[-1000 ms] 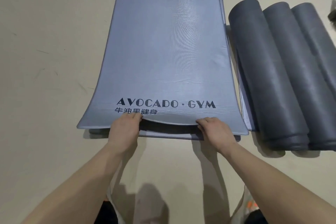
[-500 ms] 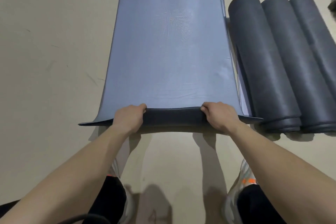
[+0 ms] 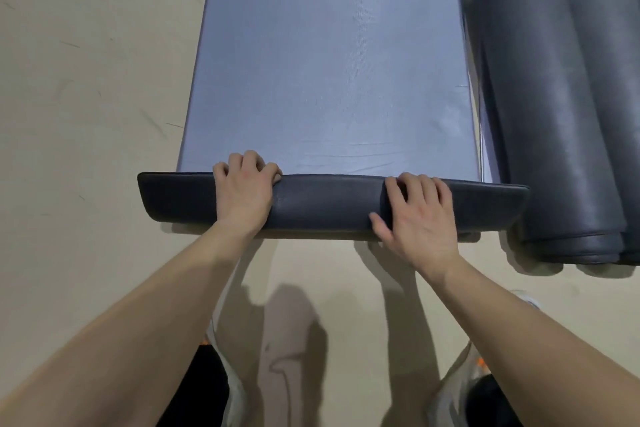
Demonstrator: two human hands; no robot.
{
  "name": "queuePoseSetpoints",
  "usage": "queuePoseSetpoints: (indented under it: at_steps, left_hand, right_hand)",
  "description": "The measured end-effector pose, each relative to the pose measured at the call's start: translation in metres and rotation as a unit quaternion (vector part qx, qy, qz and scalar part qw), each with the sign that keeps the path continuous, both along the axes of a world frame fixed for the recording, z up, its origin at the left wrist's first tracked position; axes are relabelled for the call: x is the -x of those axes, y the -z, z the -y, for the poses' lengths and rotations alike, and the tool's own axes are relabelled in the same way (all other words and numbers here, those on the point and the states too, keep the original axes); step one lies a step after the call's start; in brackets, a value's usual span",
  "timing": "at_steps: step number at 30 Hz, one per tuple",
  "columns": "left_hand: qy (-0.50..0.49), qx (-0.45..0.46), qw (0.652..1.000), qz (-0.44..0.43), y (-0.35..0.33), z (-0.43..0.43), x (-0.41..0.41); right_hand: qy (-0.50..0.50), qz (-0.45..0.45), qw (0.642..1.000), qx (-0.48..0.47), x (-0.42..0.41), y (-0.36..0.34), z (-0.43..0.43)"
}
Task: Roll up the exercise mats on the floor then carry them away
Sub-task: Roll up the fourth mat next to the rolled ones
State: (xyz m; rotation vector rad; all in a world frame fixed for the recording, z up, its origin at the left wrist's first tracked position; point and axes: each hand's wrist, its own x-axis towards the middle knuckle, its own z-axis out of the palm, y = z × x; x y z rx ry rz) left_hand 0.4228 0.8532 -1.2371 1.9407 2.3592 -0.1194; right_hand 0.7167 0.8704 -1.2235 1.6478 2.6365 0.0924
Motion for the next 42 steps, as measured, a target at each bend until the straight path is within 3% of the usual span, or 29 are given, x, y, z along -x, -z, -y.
queuePoseSetpoints:
  at_steps: [5,9,12,14,20,24,34,39,42]
  left_hand:
    - [0.015,-0.077,0.997,-0.028,0.001,-0.001,0.005]
    - [0.046,-0.073,0.996,0.005,-0.001,0.008,0.009]
    - [0.1,0.0,0.994,0.052,0.001,0.03,0.014]
    - [0.134,0.078,0.987,0.029,0.008,0.038,0.02]
    - [0.142,0.127,0.98,0.065,0.012,0.033,0.026]
    - [0.145,0.218,0.962,0.08,-0.011,0.043,0.031]
    - [0.037,0.289,0.943,0.163,-0.022,0.017,0.04]
    - [0.013,0.299,0.944,0.138,-0.02,-0.016,0.042]
    - [-0.009,0.257,0.963,0.083,-0.022,-0.033,0.04]
  right_hand:
    - [-0.01,0.048,0.994,0.094,-0.005,0.009,-0.003]
    - [-0.02,0.077,0.99,0.12,-0.004,0.014,-0.012]
    - [-0.036,0.083,0.985,0.146,-0.009,0.017,-0.018]
    - [-0.053,0.08,0.981,0.171,-0.012,0.016,-0.025]
    - [-0.075,0.065,0.967,0.237,-0.015,0.015,-0.031]
    - [-0.092,0.07,0.946,0.302,-0.018,0.001,-0.022]
    - [0.021,-0.01,0.915,0.403,-0.011,-0.009,-0.049]
    - [0.053,-0.019,0.946,0.32,-0.007,-0.008,-0.063]
    - [0.002,-0.02,0.994,0.109,0.005,-0.005,-0.07]
